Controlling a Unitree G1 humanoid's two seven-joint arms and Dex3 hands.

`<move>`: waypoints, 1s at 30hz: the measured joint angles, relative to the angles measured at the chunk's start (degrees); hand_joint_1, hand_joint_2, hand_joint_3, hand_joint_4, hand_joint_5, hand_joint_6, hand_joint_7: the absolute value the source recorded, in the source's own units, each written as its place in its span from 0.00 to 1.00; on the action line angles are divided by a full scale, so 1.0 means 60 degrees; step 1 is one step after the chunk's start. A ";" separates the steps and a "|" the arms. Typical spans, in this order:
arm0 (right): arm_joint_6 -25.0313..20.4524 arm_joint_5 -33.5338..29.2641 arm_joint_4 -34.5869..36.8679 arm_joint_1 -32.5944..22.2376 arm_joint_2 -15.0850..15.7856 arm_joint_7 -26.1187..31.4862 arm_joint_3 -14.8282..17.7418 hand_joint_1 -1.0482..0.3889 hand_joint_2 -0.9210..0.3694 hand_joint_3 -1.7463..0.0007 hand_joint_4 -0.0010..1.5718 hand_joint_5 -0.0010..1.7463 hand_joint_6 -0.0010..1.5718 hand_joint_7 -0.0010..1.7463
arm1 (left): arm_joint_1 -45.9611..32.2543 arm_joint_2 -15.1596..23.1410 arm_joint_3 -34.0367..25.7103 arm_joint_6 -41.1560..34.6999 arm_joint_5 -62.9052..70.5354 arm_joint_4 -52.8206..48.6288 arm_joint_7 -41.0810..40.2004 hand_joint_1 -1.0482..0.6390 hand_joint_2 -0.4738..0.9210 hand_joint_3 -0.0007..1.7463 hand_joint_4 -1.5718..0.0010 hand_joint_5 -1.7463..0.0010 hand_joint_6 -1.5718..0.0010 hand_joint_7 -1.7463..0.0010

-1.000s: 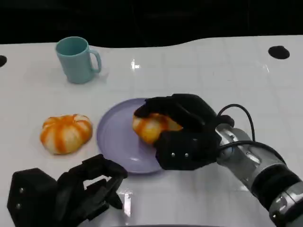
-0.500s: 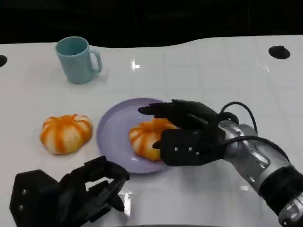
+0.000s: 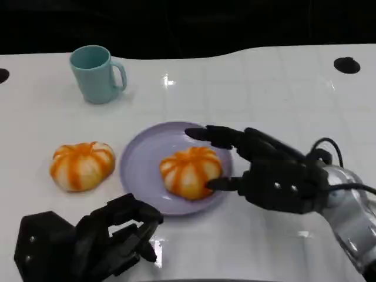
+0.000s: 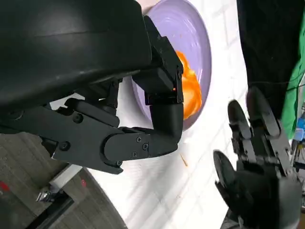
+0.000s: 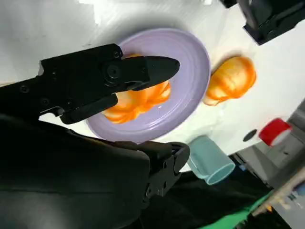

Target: Grasp the bread from the table and place it into the plate.

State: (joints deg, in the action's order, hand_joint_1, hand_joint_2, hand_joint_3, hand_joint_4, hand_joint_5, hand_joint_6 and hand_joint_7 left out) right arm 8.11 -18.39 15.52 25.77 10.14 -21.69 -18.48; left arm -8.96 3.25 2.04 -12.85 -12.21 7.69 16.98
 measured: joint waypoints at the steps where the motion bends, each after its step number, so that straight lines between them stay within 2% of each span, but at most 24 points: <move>1: 0.0220 0.0191 -0.0243 -0.0299 0.0087 0.0003 0.0138 0.44 0.00 0.89 0.23 0.18 0.26 0.07 | -0.0003 -0.0007 0.0003 -0.0003 0.0000 0.0004 -0.0001 0.37 0.99 0.25 0.59 0.02 0.56 0.28; 5: 0.0683 0.0911 -0.0929 -0.1327 0.0293 0.0007 0.0572 0.50 0.00 0.91 0.36 0.28 0.37 0.10 | -0.0004 -0.0015 -0.0003 -0.0050 -0.0001 0.0011 -0.0014 0.37 0.99 0.25 0.59 0.02 0.56 0.29; 7: 0.0741 0.1301 -0.1175 -0.1763 0.0320 -0.0025 0.0776 0.57 0.00 0.87 0.37 0.45 0.43 0.13 | 0.0002 -0.0016 0.0004 -0.0076 -0.0001 0.0017 -0.0042 0.37 0.99 0.25 0.60 0.01 0.57 0.29; 9: 0.0919 0.1775 -0.1371 -0.2156 0.0322 -0.0100 0.0965 0.62 0.01 0.80 0.39 0.59 0.48 0.20 | 0.0000 -0.0011 0.0001 -0.0080 0.0000 0.0024 -0.0042 0.37 0.99 0.25 0.60 0.01 0.57 0.29; 10: 0.1103 0.2012 -0.1436 -0.2341 0.0313 -0.0128 0.1059 0.63 0.09 0.67 0.40 0.68 0.48 0.33 | 0.0001 -0.0011 0.0002 -0.0081 0.0000 0.0027 -0.0042 0.37 0.99 0.25 0.60 0.02 0.57 0.29; 11: 0.1271 0.2200 -0.1474 -0.2479 0.0301 -0.0147 0.1139 0.64 0.14 0.58 0.40 0.72 0.46 0.42 | 0.0000 -0.0010 -0.0001 -0.0081 0.0000 0.0027 -0.0043 0.37 0.99 0.25 0.60 0.02 0.57 0.29; 12: 0.1421 0.2403 -0.1486 -0.2596 0.0271 -0.0149 0.1228 0.64 0.19 0.47 0.40 0.82 0.45 0.55 | 0.0000 -0.0010 -0.0001 -0.0080 0.0001 0.0027 -0.0043 0.36 0.99 0.24 0.60 0.02 0.57 0.29; 14: 0.1664 0.2729 -0.1509 -0.2814 0.0202 -0.0141 0.1349 0.64 0.23 0.38 0.38 0.93 0.42 0.72 | 0.0003 -0.0008 -0.0001 -0.0080 0.0000 0.0027 -0.0042 0.36 0.99 0.24 0.60 0.01 0.57 0.29; 15: 0.1742 0.2788 -0.1570 -0.2957 0.0173 -0.0122 0.1409 0.64 0.24 0.37 0.38 0.96 0.40 0.76 | 0.0005 -0.0007 -0.0002 -0.0081 -0.0001 0.0027 -0.0042 0.36 0.99 0.24 0.60 0.01 0.57 0.29; 18: 0.1772 0.2877 -0.1715 -0.3322 0.0168 -0.0087 0.1565 0.62 0.26 0.35 0.38 1.00 0.39 0.83 | 0.0005 -0.0004 -0.0031 -0.0113 -0.0007 0.0030 -0.0043 0.36 0.99 0.24 0.60 0.01 0.57 0.29; 24: 0.1391 0.2971 -0.2548 -0.4159 0.0362 -0.0072 0.1893 0.60 0.27 0.36 0.36 1.00 0.36 0.84 | 0.0004 -0.0002 -0.0067 -0.0164 -0.0032 0.0038 -0.0042 0.36 1.00 0.23 0.59 0.01 0.57 0.29; 30: 0.0833 0.2967 -0.3557 -0.4977 0.0590 -0.0067 0.2042 0.59 0.20 0.45 0.35 1.00 0.34 0.83 | 0.0000 0.0026 -0.0107 -0.0170 -0.0032 0.0072 -0.0042 0.35 1.00 0.24 0.60 0.01 0.58 0.29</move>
State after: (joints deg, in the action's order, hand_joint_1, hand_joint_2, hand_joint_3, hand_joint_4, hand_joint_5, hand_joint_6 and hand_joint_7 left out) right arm 13.10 -0.59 -5.82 -4.09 13.68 -22.10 -6.23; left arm -8.96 3.41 1.40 -13.87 -12.40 8.12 16.73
